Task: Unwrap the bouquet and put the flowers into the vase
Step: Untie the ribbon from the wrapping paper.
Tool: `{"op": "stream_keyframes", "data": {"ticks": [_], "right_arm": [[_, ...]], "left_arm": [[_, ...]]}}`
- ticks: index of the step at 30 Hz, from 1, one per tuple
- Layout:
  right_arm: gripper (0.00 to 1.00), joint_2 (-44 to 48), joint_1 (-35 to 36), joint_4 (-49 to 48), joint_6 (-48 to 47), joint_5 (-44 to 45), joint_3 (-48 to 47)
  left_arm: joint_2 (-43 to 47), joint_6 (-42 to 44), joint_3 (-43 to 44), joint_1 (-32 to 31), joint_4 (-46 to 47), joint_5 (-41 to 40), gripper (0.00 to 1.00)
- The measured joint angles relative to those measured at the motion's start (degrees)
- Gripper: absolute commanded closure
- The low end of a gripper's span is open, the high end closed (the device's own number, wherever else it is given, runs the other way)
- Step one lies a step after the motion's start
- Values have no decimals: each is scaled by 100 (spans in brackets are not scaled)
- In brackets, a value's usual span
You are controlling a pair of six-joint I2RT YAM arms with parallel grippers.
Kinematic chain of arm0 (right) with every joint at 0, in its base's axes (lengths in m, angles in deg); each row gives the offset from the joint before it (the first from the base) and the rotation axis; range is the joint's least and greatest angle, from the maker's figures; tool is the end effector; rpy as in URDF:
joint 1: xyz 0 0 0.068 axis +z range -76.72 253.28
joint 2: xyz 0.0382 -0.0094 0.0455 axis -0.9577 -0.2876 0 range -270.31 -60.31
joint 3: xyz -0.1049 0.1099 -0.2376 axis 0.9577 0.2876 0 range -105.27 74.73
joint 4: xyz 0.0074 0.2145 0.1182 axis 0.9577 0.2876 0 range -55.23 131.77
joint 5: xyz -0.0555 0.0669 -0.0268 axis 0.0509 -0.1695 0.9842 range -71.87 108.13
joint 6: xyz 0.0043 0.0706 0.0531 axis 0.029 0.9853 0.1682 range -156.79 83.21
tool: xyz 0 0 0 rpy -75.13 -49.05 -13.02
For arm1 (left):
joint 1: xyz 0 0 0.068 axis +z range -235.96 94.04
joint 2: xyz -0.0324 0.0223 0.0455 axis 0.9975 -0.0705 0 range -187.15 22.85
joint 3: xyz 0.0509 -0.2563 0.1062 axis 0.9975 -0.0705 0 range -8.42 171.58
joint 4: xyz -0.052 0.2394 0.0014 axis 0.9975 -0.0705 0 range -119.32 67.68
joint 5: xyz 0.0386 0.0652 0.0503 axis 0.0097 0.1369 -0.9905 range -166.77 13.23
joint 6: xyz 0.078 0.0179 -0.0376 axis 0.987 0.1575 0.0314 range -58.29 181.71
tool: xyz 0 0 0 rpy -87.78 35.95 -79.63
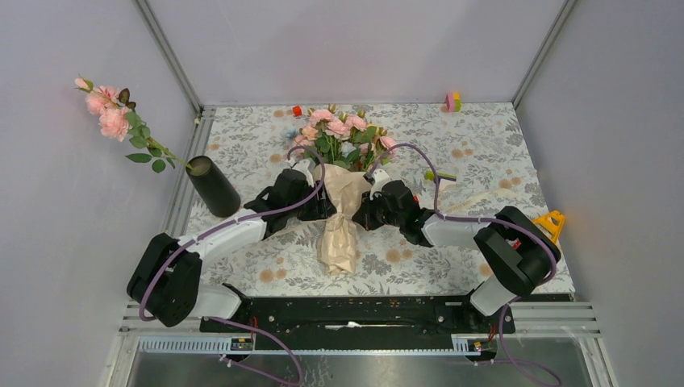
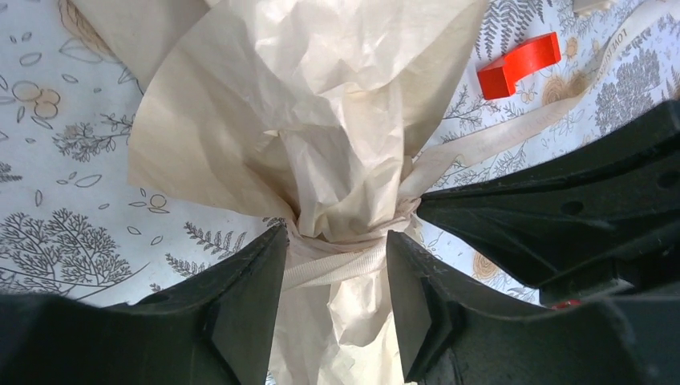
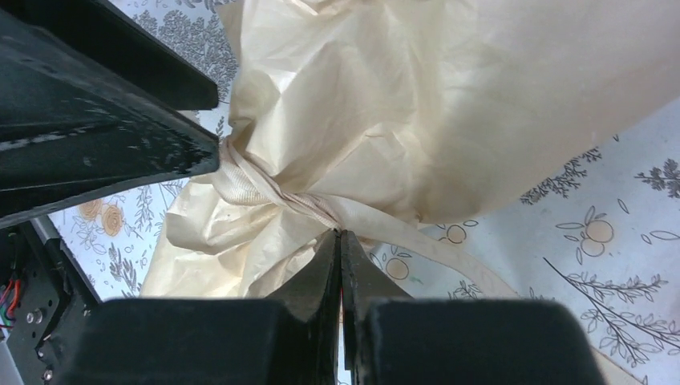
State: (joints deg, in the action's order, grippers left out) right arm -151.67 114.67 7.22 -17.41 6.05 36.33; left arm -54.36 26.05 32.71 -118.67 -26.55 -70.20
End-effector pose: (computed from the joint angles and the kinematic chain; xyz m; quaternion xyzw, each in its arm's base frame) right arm 0.2501 0.2421 0.1768 -0.2156 0.8144 0.3454 0.4134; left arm 0.2429 -0.1668 0.1964 0.0007 0.9063 -0.2787 0.3177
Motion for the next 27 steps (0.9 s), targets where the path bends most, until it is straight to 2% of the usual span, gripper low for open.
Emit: {"op": "stream_keyframes", "data": {"ticks": [9,13,27], "right_arm": [[100,22,0,-105,177,201,197],[100,22,0,-166,245,205,236],[100,22,0,-282,363,201,243]], "left_arm": [[304,861,382,-420,-144,-146,46],[275,1132,573,-629,-170,-144,51],[-205,1163,726,-876,-352,-557,61]]}}
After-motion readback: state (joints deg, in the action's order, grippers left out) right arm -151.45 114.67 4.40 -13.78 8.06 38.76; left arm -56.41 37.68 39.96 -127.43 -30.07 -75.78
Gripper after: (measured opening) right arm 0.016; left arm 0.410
